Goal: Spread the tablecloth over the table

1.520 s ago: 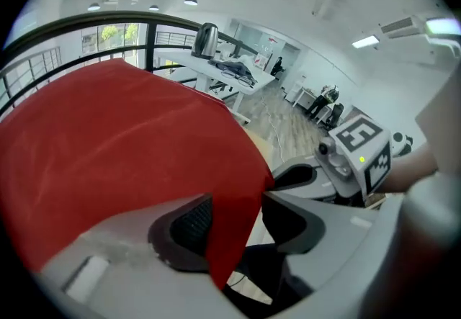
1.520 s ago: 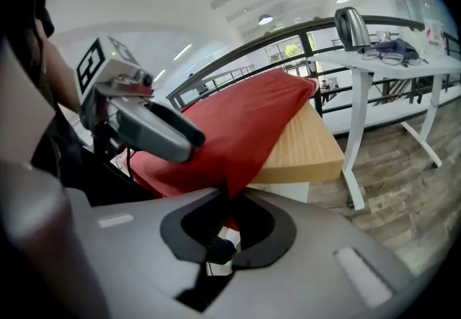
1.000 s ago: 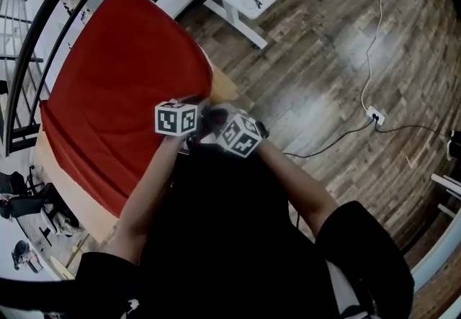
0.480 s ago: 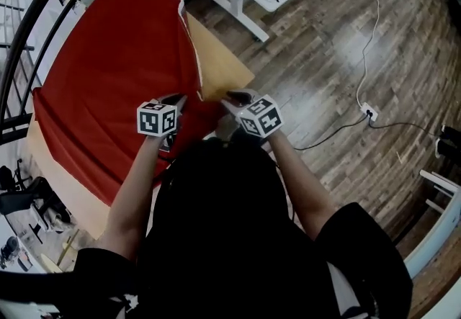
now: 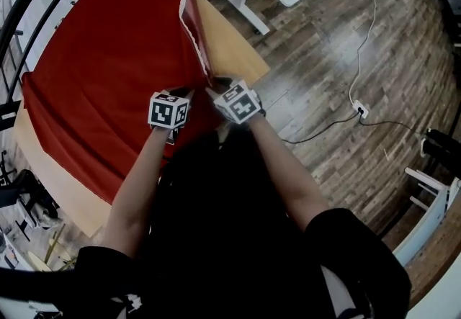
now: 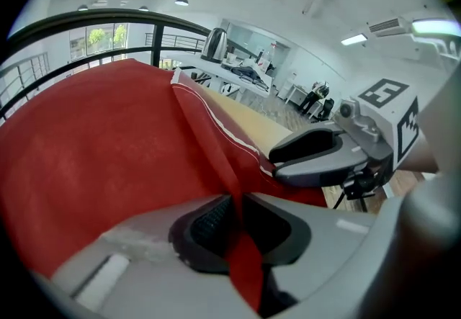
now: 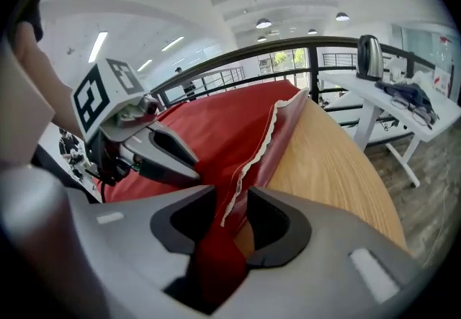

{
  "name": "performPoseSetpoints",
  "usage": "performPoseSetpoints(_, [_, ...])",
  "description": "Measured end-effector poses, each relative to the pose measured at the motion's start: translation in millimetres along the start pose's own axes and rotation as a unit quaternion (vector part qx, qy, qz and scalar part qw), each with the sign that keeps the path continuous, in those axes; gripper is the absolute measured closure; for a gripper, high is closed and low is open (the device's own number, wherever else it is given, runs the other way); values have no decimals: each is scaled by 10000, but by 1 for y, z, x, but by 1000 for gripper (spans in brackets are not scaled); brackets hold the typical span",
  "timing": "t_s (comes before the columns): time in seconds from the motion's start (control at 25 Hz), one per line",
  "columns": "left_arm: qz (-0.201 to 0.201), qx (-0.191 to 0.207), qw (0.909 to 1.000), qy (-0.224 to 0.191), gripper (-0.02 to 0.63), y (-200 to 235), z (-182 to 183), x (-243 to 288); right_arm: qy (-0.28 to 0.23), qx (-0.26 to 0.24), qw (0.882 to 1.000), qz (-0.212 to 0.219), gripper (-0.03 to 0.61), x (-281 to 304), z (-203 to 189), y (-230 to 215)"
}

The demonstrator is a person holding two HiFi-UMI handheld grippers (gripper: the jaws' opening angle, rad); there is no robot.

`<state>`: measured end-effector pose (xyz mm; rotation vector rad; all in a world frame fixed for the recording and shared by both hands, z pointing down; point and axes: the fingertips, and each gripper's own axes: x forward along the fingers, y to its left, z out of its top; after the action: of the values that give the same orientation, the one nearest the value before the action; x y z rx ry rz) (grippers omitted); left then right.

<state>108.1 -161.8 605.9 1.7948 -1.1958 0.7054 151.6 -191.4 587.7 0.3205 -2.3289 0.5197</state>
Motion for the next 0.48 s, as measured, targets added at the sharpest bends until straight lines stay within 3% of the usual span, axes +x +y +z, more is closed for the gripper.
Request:
performPoseSetpoints(0.12, [-83, -104, 9999, -93, 566, 0, 0, -1, -115, -223, 9993, -269, 433, 5, 11, -5])
performPoseSetpoints(0.28, [-175, -39, 9997, -187, 571, 1, 0, -4, -176, -310, 9992, -171, 433, 17, 24, -1])
performPoseSetpoints(0.32, [-183, -3, 9996, -195, 571, 1, 0, -4, -175, -279, 9994, -137, 457, 19, 26, -1])
performPoseSetpoints(0.36, [-193, 3, 9996, -207, 571, 2, 0, -4, -167, -260, 9994, -131, 545, 19, 26, -1])
performPoseSetpoints(0.48, [-290, -186, 9988, -334, 541, 1, 2, -6, -134, -227, 9994, -216, 563, 12, 25, -7])
